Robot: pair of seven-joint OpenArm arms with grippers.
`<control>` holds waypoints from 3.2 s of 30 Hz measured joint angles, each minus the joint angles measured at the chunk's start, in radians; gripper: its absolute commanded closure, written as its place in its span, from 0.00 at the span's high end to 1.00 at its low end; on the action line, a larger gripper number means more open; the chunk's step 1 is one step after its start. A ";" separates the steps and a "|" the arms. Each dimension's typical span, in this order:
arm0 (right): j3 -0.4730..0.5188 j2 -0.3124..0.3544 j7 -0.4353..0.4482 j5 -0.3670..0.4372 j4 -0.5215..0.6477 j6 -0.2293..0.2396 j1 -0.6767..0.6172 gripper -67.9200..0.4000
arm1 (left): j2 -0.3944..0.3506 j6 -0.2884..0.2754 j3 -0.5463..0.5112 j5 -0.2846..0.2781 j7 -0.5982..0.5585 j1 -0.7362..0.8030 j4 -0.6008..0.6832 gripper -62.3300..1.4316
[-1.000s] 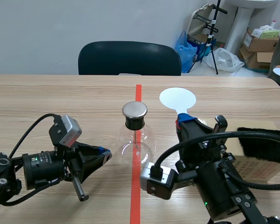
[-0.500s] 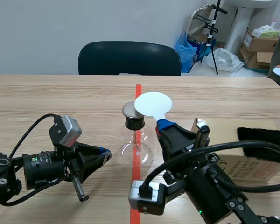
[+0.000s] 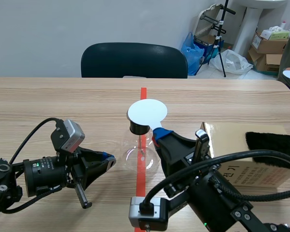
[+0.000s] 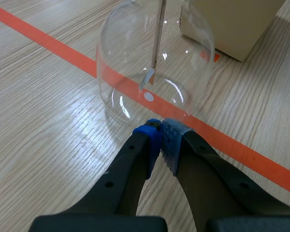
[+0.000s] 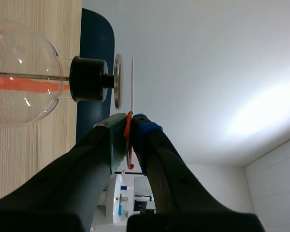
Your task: Do the electroscope experiment
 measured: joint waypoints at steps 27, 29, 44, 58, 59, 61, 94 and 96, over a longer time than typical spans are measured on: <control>0.000 0.000 0.000 0.000 0.000 0.000 0.000 0.02 | 0.000 0.000 0.000 0.000 0.000 0.000 0.000 0.07; 0.000 0.000 0.000 0.000 0.000 0.000 0.000 0.02 | 0.000 0.000 0.000 0.000 0.000 0.000 0.000 0.07; 0.000 0.000 0.001 0.000 0.000 0.007 0.020 0.02 | 0.000 0.000 0.000 0.000 0.000 0.000 0.000 0.07; 0.000 0.000 -0.063 0.004 0.000 0.015 0.023 0.02 | 0.000 0.000 0.000 0.000 0.000 0.000 0.000 0.07; 0.000 0.000 -0.081 0.004 0.000 0.015 0.023 0.02 | 0.000 0.000 0.000 0.000 0.000 0.000 0.000 0.07; 0.000 0.000 -0.125 0.006 0.000 0.015 0.023 0.02 | 0.000 0.000 0.000 0.000 0.000 0.000 0.000 0.07; 0.000 0.000 -0.491 0.027 0.000 0.014 0.023 0.02 | 0.000 0.000 0.000 0.000 0.000 0.000 0.000 0.07; 0.000 0.000 -0.457 0.027 0.000 0.014 0.023 0.02 | 0.000 0.000 0.000 0.000 0.000 0.000 0.000 0.07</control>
